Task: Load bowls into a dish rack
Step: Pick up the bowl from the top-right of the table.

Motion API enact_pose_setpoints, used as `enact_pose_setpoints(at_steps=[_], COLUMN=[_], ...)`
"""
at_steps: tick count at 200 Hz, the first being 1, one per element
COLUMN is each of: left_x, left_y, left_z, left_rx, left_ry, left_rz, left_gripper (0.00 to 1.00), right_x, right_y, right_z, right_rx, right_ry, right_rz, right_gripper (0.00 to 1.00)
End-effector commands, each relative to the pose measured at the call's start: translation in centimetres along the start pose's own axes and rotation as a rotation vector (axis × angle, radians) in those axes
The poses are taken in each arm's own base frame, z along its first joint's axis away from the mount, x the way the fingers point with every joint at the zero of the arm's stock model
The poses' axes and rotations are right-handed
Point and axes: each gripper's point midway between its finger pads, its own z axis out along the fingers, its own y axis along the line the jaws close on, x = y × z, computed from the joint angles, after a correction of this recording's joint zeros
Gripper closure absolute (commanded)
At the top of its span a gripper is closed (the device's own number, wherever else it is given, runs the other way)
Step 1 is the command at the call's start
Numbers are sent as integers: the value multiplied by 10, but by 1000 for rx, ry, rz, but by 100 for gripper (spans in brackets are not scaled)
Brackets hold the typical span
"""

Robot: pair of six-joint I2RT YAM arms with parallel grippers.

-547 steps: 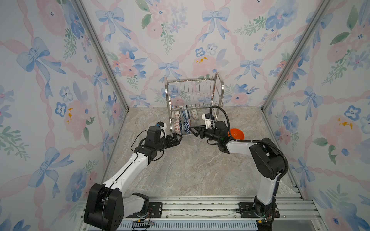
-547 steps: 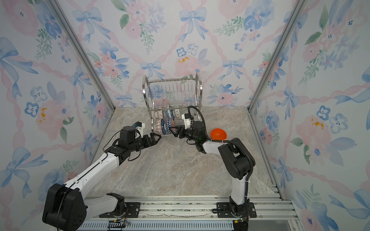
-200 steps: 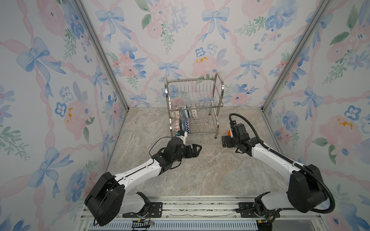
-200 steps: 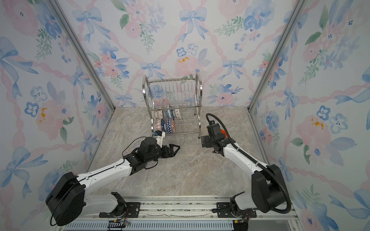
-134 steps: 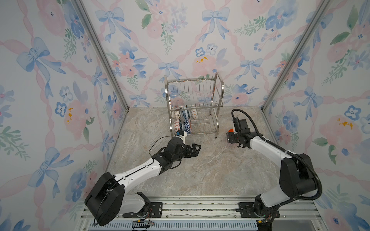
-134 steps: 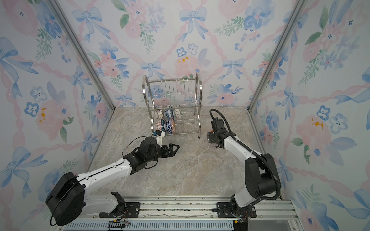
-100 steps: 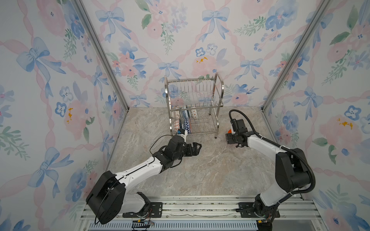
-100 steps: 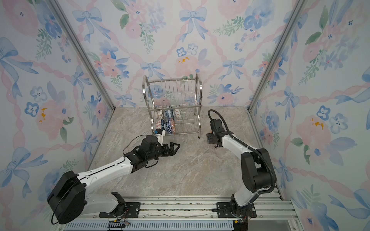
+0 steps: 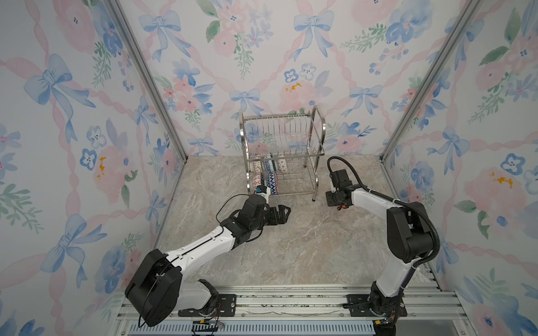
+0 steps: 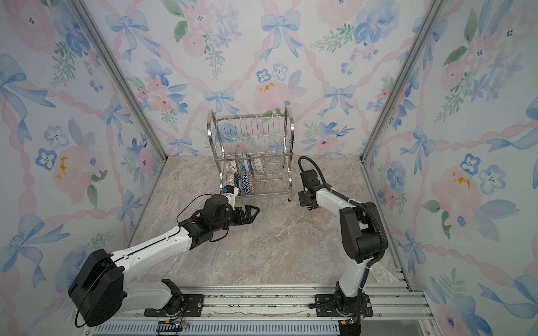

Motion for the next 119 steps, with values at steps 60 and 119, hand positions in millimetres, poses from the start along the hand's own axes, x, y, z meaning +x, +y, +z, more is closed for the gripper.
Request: enact_pose_setpoints(at_steps=[60, 119], left_x=[-11, -10], left_y=[-4, -2], left_z=[-8, -11], left_rx=[-5, -9], left_ry=[-20, -26], left_rz=[17, 1], left_gripper=[3, 3], right_x=[18, 22], right_y=[-2, 1], right_z=[6, 1], right_rx=[-8, -33], right_ry=[100, 94], right_rz=[11, 38], right_gripper=[75, 87])
